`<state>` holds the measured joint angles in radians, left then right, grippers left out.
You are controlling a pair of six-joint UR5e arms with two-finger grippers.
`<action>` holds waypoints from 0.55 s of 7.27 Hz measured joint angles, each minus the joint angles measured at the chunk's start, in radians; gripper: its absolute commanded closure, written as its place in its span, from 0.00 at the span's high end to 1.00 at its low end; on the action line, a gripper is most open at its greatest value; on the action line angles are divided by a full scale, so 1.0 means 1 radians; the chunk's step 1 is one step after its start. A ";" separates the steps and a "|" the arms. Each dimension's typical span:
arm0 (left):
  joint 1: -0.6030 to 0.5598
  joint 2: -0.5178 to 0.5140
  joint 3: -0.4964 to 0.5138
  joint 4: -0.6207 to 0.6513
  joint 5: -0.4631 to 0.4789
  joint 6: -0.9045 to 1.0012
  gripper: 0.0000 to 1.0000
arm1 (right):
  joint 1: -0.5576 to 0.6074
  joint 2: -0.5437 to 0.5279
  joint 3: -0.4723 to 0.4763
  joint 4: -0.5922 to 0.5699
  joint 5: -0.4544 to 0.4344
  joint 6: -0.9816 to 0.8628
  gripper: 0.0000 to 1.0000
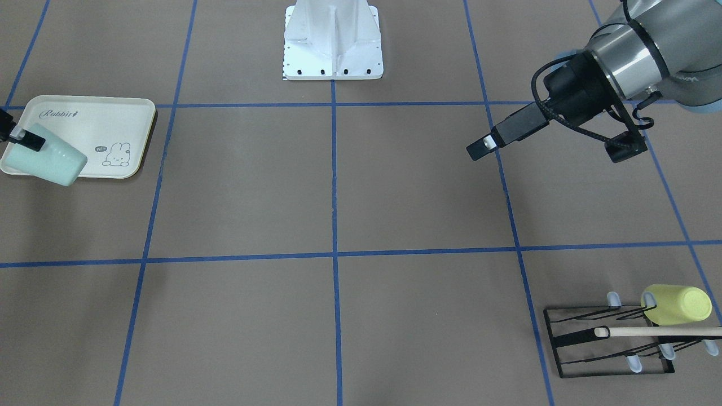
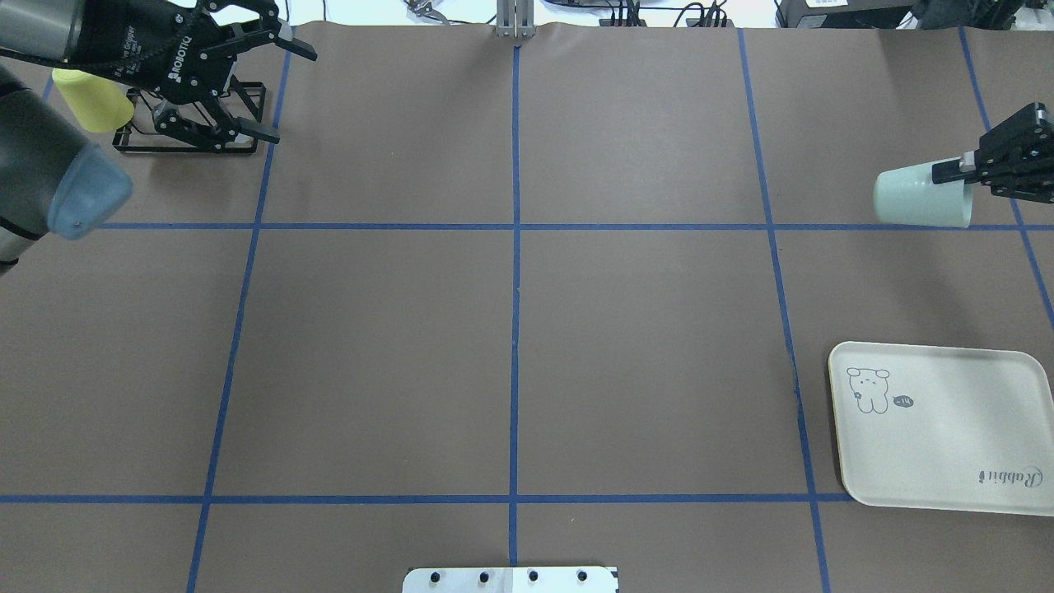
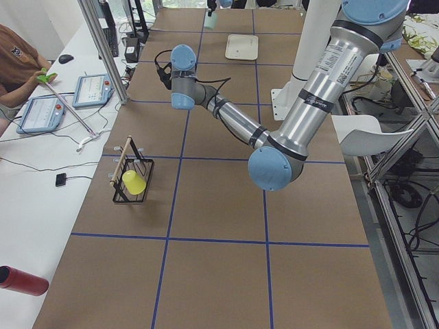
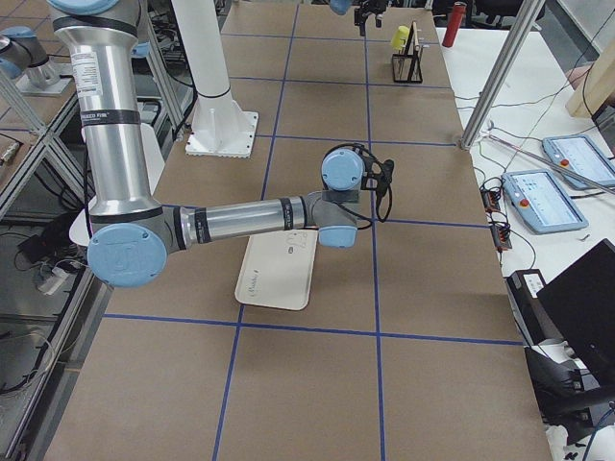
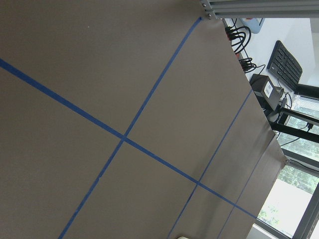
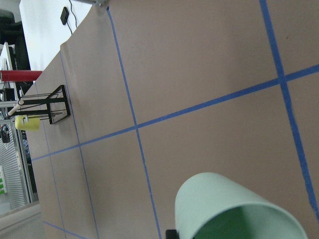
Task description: Left arm grabs green cup and hands to right arm on tray
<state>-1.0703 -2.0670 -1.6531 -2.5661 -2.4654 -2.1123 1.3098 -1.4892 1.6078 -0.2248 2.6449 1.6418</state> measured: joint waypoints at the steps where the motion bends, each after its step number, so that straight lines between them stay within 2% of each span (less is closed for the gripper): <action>1: 0.000 0.002 0.000 0.012 0.003 0.013 1.00 | 0.006 -0.034 0.002 -0.083 -0.049 -0.158 0.00; 4: 0.000 0.016 0.002 0.020 0.017 0.024 1.00 | 0.007 -0.100 0.005 -0.365 -0.110 -0.565 0.00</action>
<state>-1.0699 -2.0515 -1.6510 -2.5457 -2.4485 -2.0883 1.3173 -1.5887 1.6131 -0.5898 2.5346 1.0772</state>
